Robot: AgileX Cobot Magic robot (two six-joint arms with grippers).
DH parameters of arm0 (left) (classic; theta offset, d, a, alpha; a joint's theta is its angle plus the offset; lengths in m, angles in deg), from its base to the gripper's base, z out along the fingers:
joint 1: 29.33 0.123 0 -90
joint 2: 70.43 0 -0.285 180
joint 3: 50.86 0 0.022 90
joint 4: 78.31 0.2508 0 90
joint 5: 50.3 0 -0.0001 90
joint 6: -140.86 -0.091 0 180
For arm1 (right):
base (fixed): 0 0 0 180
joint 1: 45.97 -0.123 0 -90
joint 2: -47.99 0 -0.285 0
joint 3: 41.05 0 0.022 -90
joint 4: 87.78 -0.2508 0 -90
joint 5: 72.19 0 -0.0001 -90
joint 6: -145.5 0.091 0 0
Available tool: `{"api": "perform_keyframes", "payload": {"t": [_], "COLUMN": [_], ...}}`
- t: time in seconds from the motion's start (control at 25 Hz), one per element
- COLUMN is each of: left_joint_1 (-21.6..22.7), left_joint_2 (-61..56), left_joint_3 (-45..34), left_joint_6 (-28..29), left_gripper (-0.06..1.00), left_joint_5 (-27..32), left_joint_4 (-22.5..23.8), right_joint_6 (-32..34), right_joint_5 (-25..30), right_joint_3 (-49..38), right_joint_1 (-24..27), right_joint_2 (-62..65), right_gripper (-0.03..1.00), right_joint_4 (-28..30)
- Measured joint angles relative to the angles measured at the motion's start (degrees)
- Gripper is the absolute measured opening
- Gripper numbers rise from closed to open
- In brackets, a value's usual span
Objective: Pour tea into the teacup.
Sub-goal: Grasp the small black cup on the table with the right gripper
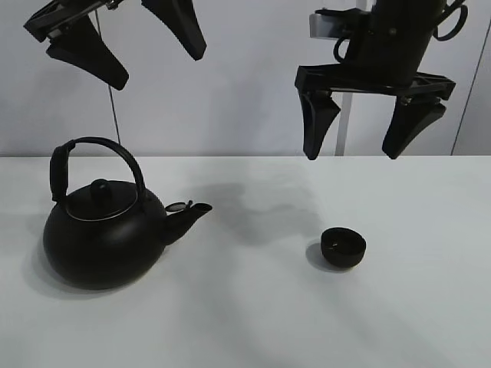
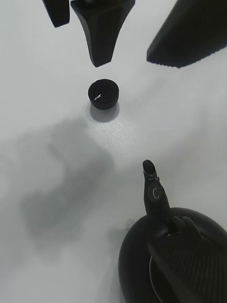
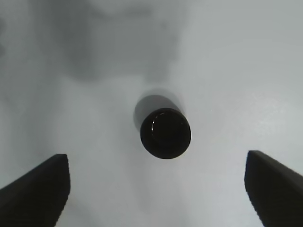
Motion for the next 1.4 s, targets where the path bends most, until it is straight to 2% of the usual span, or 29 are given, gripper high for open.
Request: {"api": "perform_keyframes", "payload": {"t": [0.24, 0.56, 1.0, 1.4], "left_joint_1": [0.0, 0.0, 0.0, 0.0], "left_joint_2": [0.0, 0.0, 0.0, 0.0], "left_joint_3": [0.0, 0.0, 0.0, 0.0], "left_joint_6": [0.0, 0.0, 0.0, 0.0], "left_gripper": [0.69, 0.69, 0.69, 0.69], "left_joint_5": [-0.5, -0.6, -0.6, -0.6], "left_joint_4": [0.0, 0.0, 0.0, 0.0], "right_joint_6": [0.9, 1.9, 2.0, 1.9], "right_joint_5": [-4.0, -13.5, -25.3, -28.0], "right_joint_3": [-3.5, -13.6, -20.4, -21.9], "right_joint_1": [0.0, 0.0, 0.0, 0.0], "right_joint_2": [-0.8, -0.8, -0.8, -2.4], "right_gripper": [0.69, 0.69, 0.69, 0.69], "right_joint_4": [0.5, 0.1, -0.2, -1.2]}}
